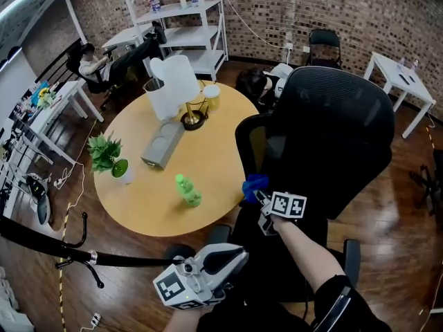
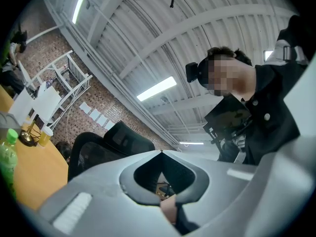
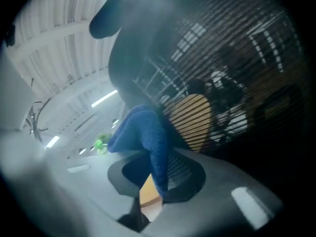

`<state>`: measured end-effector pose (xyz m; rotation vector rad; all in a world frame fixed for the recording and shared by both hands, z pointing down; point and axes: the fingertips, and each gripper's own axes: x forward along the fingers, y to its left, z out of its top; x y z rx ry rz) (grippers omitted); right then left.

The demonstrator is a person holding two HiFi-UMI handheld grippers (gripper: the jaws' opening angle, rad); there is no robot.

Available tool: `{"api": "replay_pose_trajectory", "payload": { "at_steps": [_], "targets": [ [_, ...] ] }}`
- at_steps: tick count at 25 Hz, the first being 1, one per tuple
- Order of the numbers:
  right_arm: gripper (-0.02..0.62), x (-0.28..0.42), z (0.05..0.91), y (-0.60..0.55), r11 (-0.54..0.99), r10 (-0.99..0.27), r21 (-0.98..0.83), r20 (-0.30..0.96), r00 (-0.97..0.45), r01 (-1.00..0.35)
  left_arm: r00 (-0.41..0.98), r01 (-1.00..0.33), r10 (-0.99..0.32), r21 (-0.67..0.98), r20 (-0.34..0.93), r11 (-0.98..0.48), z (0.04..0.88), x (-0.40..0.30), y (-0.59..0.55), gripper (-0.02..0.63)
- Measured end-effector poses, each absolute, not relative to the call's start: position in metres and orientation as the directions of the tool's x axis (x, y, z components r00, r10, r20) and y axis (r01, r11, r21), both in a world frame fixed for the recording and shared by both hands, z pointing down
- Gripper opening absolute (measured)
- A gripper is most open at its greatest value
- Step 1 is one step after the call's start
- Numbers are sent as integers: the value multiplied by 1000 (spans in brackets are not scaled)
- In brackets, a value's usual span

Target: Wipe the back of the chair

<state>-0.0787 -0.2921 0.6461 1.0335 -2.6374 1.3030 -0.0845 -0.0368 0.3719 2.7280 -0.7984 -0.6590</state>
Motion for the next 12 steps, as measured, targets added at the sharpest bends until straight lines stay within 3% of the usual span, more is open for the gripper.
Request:
{"api": "replay_pose_trajectory", "payload": {
  "at_steps": [12],
  "targets": [
    [54,82,658,-290,314,-733,-662,286,-617,-680,828,-335,-450,346,-336,-876,386,-30,-52,-8]
  ]
}}
